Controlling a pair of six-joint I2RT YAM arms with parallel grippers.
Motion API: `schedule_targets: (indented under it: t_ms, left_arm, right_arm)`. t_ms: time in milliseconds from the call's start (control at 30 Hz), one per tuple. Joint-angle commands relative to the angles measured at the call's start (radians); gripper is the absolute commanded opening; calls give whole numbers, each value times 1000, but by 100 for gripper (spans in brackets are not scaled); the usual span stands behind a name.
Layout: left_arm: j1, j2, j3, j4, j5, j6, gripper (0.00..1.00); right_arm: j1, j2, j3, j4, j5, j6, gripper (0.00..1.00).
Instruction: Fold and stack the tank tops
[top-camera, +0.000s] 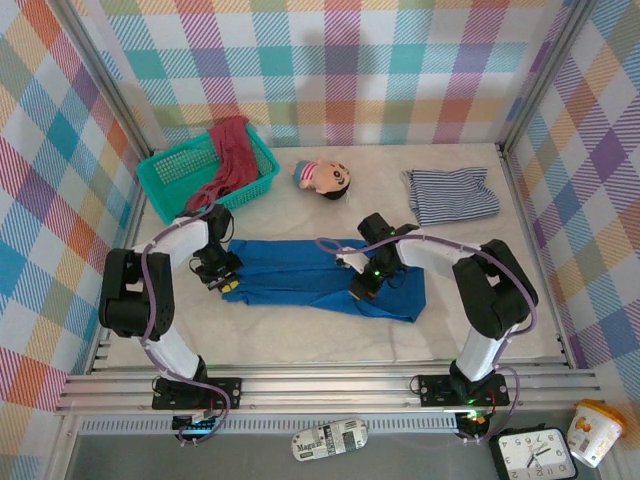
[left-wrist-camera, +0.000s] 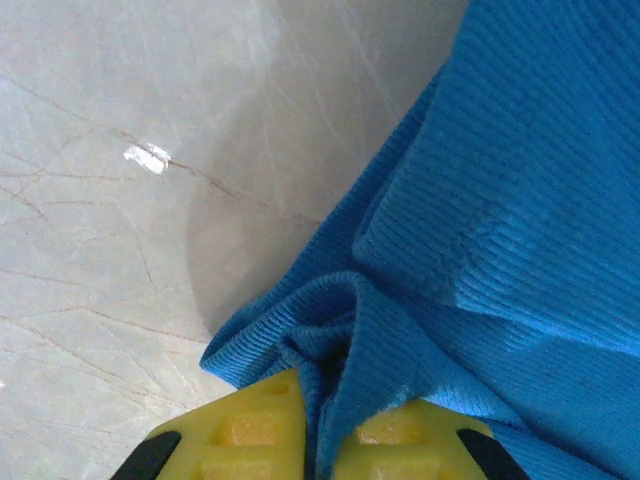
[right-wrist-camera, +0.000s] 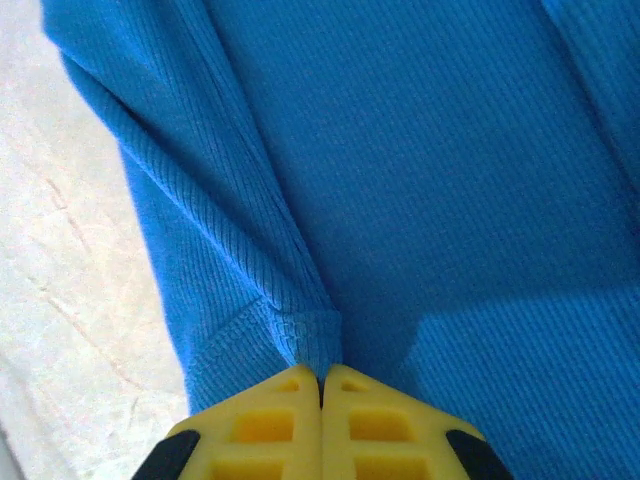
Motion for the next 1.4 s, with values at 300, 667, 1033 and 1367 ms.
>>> schedule_targets:
  t_ms: [300,667,1033,1367]
  left_arm:
    - [13,-13,32,-28,-134,42,40]
    - [-74,-178,-9,-90,4,-2,56]
    - [-176,-136,-107,42,124,-51,57]
    - [-169,-63,-98,39,71,26,56]
  right_arm:
    - [-6,-126,7,-36,251,19,35]
    - [1,-490,-240,-281,416,-137,54]
    - [12,-552,-387,-170,570,-226,62]
    - [22,-458,-374,-126,635,-232,32]
